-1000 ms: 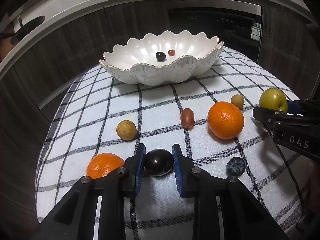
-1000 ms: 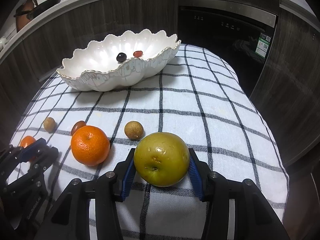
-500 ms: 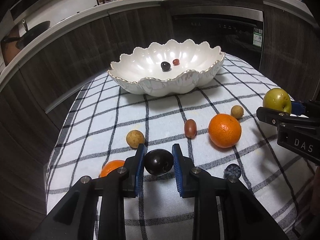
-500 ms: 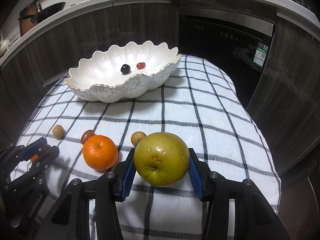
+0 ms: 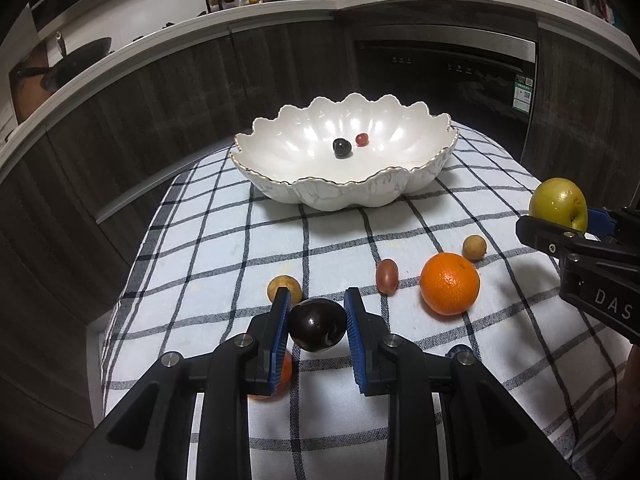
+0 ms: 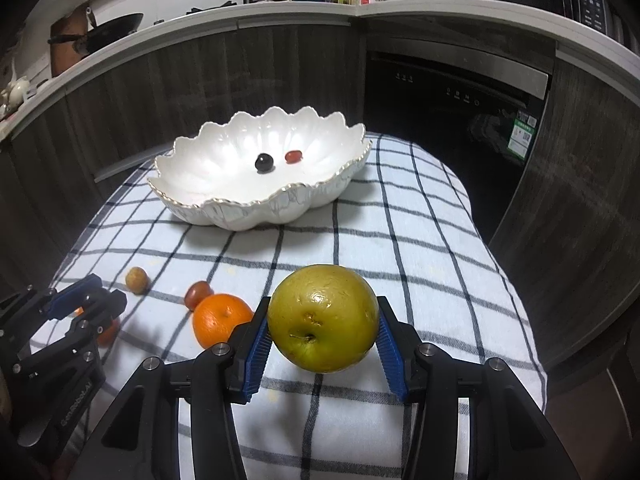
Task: Organize fruits
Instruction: 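Lift and carry the pear in the right tool and cherry in the left tool over the bowl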
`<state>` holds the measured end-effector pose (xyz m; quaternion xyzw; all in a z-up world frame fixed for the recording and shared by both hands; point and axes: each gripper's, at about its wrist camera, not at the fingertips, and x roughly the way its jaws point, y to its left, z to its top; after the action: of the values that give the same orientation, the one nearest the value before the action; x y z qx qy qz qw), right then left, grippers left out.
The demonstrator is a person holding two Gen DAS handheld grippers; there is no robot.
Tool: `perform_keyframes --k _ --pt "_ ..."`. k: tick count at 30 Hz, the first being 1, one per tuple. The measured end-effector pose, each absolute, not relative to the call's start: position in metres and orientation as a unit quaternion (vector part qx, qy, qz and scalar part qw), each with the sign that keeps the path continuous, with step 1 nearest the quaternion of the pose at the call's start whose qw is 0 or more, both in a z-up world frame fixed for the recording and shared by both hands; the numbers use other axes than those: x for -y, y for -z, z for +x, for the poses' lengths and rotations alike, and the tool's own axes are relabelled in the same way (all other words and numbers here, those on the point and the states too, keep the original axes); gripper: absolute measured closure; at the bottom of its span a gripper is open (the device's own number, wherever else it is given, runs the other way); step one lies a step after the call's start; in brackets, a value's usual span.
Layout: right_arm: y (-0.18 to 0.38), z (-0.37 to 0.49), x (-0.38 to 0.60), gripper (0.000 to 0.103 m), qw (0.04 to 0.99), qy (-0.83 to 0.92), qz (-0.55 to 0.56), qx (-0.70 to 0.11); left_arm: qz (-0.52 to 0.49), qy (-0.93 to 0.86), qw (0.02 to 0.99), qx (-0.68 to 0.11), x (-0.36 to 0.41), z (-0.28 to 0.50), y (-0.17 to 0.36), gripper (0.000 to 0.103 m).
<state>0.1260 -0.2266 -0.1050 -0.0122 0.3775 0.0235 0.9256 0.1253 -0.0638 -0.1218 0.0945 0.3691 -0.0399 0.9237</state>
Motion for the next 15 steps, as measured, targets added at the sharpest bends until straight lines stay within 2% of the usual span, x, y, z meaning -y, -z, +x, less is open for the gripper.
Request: perform_keyframes --k 15 --pt "0.083 0.147 0.220 0.053 0.933 -0.033 -0.017 -0.358 0.085 0.035 0.931 -0.352 0.057 0.145 0.100 0.075"
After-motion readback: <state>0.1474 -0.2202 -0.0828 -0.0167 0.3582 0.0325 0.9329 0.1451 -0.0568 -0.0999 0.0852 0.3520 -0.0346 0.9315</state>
